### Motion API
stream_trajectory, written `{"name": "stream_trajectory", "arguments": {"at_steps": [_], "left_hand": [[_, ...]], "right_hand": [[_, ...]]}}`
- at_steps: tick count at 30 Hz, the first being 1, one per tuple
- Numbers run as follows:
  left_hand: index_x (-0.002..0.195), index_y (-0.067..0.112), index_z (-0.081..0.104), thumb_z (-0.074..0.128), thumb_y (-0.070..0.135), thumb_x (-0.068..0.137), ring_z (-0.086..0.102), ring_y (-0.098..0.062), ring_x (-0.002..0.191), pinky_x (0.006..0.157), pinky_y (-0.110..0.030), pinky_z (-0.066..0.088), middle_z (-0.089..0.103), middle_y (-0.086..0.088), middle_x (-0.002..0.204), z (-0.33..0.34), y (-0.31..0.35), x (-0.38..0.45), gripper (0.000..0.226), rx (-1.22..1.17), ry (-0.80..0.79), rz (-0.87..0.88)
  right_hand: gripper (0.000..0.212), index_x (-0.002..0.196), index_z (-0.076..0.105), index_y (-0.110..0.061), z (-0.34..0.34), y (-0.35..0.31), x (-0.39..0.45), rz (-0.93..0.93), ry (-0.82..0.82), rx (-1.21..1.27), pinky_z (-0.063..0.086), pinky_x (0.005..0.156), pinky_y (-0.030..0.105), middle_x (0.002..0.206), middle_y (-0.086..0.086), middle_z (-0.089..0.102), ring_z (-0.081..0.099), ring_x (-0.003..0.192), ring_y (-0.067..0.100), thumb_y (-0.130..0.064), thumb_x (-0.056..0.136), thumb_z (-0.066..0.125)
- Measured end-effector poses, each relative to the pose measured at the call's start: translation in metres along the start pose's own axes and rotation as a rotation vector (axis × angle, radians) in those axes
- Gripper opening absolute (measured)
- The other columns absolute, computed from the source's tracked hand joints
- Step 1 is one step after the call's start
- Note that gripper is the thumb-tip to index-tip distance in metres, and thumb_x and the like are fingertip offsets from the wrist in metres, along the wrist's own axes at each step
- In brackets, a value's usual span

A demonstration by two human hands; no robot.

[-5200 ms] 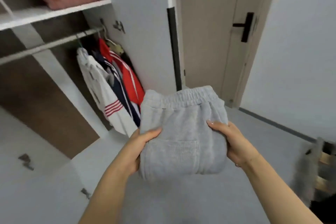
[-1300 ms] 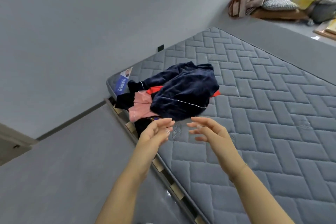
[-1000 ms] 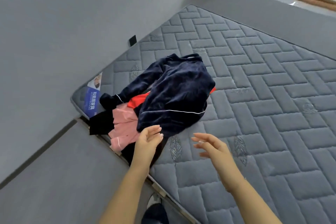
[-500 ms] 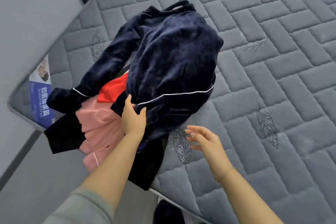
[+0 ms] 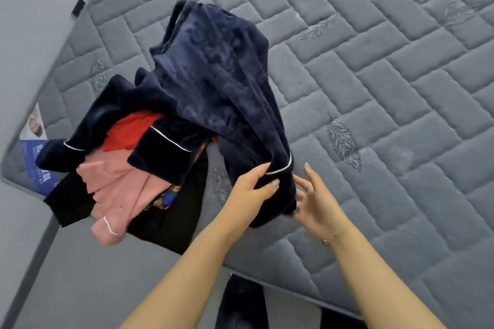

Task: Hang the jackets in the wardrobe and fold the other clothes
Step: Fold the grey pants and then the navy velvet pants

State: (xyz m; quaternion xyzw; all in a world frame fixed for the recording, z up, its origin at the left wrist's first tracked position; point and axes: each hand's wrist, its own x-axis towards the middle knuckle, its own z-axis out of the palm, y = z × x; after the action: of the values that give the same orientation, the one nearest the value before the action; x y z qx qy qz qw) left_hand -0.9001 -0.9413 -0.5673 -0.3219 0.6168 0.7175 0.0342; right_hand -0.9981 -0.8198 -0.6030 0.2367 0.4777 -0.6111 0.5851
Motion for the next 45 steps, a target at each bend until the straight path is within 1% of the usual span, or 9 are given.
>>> {"name": "stream_trajectory", "arguments": {"at_steps": [3, 8, 16, 20, 26, 32, 37, 40, 45], "left_hand": [[0.12, 0.023, 0.067, 0.056, 0.012, 0.092, 0.063, -0.021, 0.116, 0.096, -0.03, 0.048, 0.069, -0.006, 0.119, 0.058, -0.007, -0.007, 0.031, -0.158, -0.014, -0.069], [0.121, 0.027, 0.066, 0.053, 0.018, 0.095, 0.061, -0.021, 0.119, 0.102, -0.037, 0.046, 0.068, -0.004, 0.122, 0.166, -0.007, -0.008, 0.031, -0.171, -0.071, -0.124], [0.122, 0.028, 0.064, 0.047, 0.021, 0.1, 0.061, -0.021, 0.118, 0.103, -0.041, 0.047, 0.067, -0.004, 0.122, 0.401, 0.03, 0.037, 0.028, -0.179, -0.318, -0.169], [0.142, 0.027, 0.044, 0.038, 0.032, 0.105, 0.054, -0.014, 0.124, 0.107, -0.036, 0.043, 0.057, 0.001, 0.134, 0.46, 0.022, 0.055, 0.037, -0.195, -0.32, -0.297], [0.118, 0.031, 0.055, 0.046, 0.023, 0.102, 0.055, -0.01, 0.118, 0.106, -0.033, 0.043, 0.061, 0.009, 0.122, 0.368, -0.029, 0.058, 0.019, -0.066, 0.307, -0.313], [0.133, 0.011, 0.049, 0.065, 0.018, 0.092, 0.049, -0.022, 0.127, 0.105, -0.03, 0.038, 0.049, -0.008, 0.139, 0.228, -0.068, 0.062, 0.045, 0.191, 0.757, -0.338], [0.15, 0.025, 0.025, 0.076, 0.066, 0.065, 0.032, -0.03, 0.14, 0.114, -0.049, 0.028, 0.037, -0.006, 0.151, 0.189, -0.087, 0.082, 0.107, 0.667, 0.382, -0.64], [0.139, 0.027, 0.037, 0.066, 0.068, 0.074, 0.044, -0.026, 0.13, 0.102, -0.043, 0.03, 0.052, -0.002, 0.137, 0.19, -0.092, 0.084, 0.082, 1.106, 0.193, -0.559], [0.105, 0.034, 0.067, 0.067, 0.043, 0.082, 0.063, -0.021, 0.105, 0.094, -0.041, 0.05, 0.071, 0.005, 0.106, 0.174, -0.071, 0.055, 0.025, 0.369, 0.204, -0.522]], "right_hand": [[0.045, 0.122, 0.065, -0.005, -0.028, -0.018, -0.027, 0.039, -0.123, 0.099, 0.055, 0.089, 0.038, 0.119, 0.018, 0.067, 0.066, 0.109, 0.028, -0.039, 0.097, 0.048], [0.033, 0.121, 0.061, 0.009, -0.117, -0.046, -0.073, -0.152, 0.122, 0.078, 0.051, 0.091, 0.042, 0.113, 0.027, 0.065, 0.065, 0.097, 0.034, -0.008, 0.095, 0.05], [0.032, 0.117, 0.066, -0.002, -0.306, -0.133, -0.16, -0.459, 0.471, 0.208, 0.059, 0.074, 0.036, 0.101, 0.017, 0.072, 0.072, 0.087, 0.025, -0.021, 0.094, 0.059], [0.042, 0.129, 0.06, -0.005, -0.374, -0.138, -0.164, -0.351, 0.554, 0.287, 0.048, 0.1, 0.048, 0.124, 0.017, 0.064, 0.062, 0.115, 0.032, -0.032, 0.098, 0.054], [0.061, 0.146, 0.038, -0.008, -0.368, -0.084, -0.136, -0.168, 0.906, 0.436, 0.031, 0.112, 0.042, 0.148, 0.01, 0.042, 0.04, 0.136, 0.025, -0.022, 0.092, 0.062], [0.056, 0.142, 0.045, -0.016, -0.301, -0.038, -0.099, -0.105, 0.648, 0.349, 0.041, 0.105, 0.043, 0.146, 0.007, 0.044, 0.044, 0.13, 0.021, -0.028, 0.091, 0.066], [0.066, 0.137, 0.046, -0.018, -0.273, -0.061, -0.052, -0.133, 0.527, 0.303, 0.045, 0.1, 0.047, 0.144, 0.001, 0.045, 0.045, 0.131, 0.026, -0.047, 0.084, 0.071], [0.07, 0.143, 0.04, -0.013, -0.272, -0.075, -0.037, -0.11, 0.658, 0.279, 0.049, 0.097, 0.045, 0.14, 0.006, 0.049, 0.052, 0.121, 0.027, -0.038, 0.086, 0.072], [0.022, 0.096, 0.063, -0.009, -0.269, -0.063, -0.057, -0.162, 0.946, 0.246, 0.054, 0.085, 0.044, 0.122, 0.02, 0.062, 0.064, 0.103, 0.034, -0.029, 0.088, 0.068]]}}
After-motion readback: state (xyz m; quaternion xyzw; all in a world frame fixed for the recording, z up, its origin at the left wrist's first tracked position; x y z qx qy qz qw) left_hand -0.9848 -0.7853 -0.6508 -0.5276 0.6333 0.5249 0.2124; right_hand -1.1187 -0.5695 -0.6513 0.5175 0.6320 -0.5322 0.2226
